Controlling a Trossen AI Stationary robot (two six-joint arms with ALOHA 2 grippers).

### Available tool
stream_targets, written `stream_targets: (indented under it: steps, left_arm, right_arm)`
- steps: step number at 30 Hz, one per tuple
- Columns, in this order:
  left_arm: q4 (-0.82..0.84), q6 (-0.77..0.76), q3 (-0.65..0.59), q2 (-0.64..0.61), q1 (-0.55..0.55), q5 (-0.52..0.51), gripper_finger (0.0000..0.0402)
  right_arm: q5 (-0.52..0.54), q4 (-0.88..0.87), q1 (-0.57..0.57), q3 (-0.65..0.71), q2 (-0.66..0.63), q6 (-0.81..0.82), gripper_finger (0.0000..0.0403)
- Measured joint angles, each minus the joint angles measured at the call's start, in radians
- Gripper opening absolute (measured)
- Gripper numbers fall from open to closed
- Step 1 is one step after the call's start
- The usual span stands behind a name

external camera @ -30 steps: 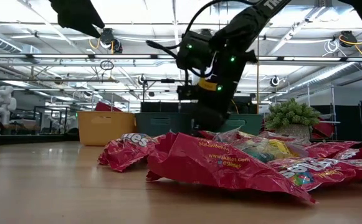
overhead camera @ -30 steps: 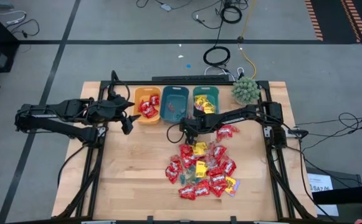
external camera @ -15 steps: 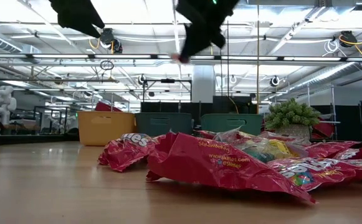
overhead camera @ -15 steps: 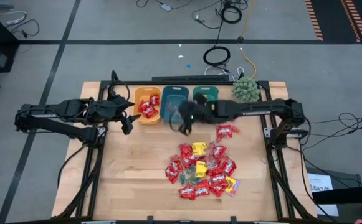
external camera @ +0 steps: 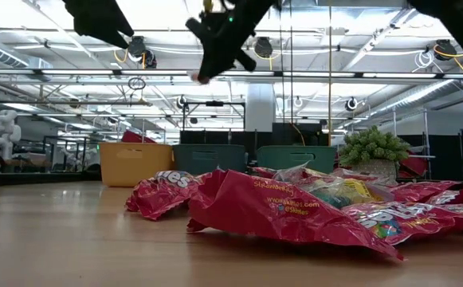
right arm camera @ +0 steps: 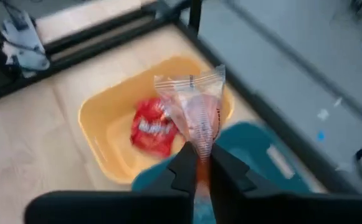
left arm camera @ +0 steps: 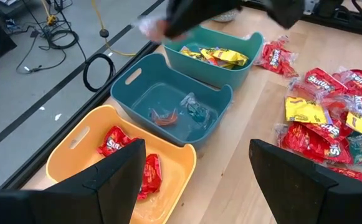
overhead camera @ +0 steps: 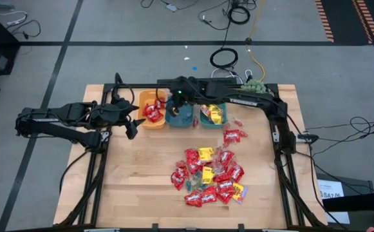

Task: Sort candy
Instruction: Put the transparent orange gummy into the blue bin, then put the transparent red gummy into the blue bin

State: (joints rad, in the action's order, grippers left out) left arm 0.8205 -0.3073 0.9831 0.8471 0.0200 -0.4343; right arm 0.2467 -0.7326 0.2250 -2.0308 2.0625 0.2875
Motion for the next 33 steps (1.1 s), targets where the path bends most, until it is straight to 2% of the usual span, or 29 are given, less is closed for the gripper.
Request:
stream_targets:
  steps: [7,12,17,23,29,33]
  left_arm:
    - [-0.001,0.0,0.0,0.0,0.0,0.0,0.0297]
    - [-0.001,0.0,0.0,0.0,0.0,0.0,0.0297]
    - [-0.001,0.0,0.0,0.0,0.0,0.0,0.0297]
    - [-0.001,0.0,0.0,0.0,0.0,0.0,0.0297]
    - [-0.001,0.0,0.0,0.0,0.0,0.0,0.0297]
    - [-0.001,0.0,0.0,0.0,0.0,0.0,0.0297]
  right_arm:
    - [-0.046,-0.17,0.042,-0.006,0.051,0.14,0.0111]
    - [-0.045,-0.192,0.051,-0.006,0.042,0.144,0.0176]
    - [-0.045,-0.193,0.051,-0.006,0.025,0.143,0.0218]
    - [-0.057,-0.203,0.051,-0.006,0.025,0.137,0.0233]
    - [-0.23,-0.289,0.042,-0.006,0.025,0.036,0.0226]
    - [-0.197,-0.436,0.0,0.013,0.024,-0.055,0.0218]
